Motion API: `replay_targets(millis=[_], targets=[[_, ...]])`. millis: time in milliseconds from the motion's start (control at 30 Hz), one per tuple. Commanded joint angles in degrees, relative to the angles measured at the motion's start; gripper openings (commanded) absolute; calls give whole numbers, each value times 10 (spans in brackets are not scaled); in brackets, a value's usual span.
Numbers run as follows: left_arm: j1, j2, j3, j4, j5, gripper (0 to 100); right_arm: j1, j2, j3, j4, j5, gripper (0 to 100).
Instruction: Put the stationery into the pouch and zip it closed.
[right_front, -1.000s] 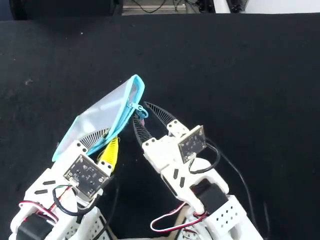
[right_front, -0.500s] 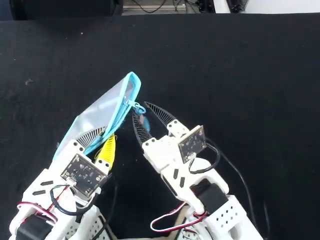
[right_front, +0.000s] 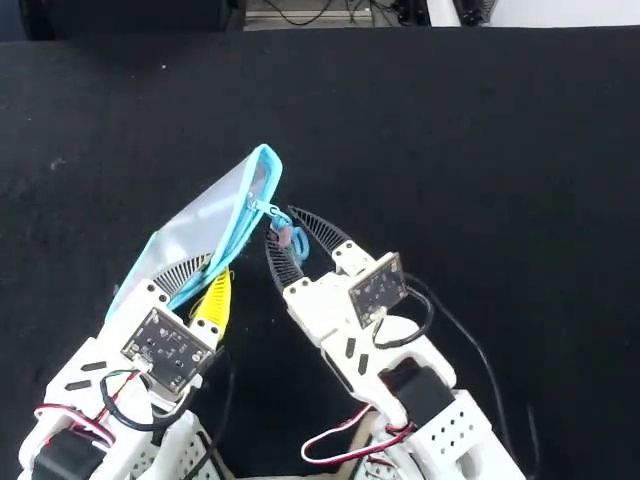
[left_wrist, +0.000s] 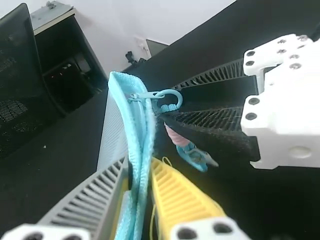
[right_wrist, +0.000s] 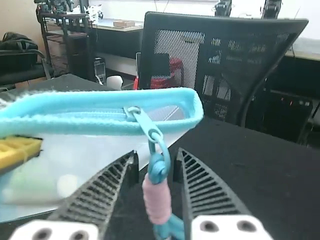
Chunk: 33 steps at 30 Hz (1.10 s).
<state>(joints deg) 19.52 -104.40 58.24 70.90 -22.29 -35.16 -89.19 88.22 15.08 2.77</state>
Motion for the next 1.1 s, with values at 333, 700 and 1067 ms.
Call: replay_targets(millis=[333,700,1067], targets=[[-9,-1,-28,-4,1,30,8,-3,2,-47,11,123],[-9,-1,-28,-4,1,30,7,-3,25,-84,11,123],[-9,-1,-28,-4,1,30,8,-3,23,-81,11,70]])
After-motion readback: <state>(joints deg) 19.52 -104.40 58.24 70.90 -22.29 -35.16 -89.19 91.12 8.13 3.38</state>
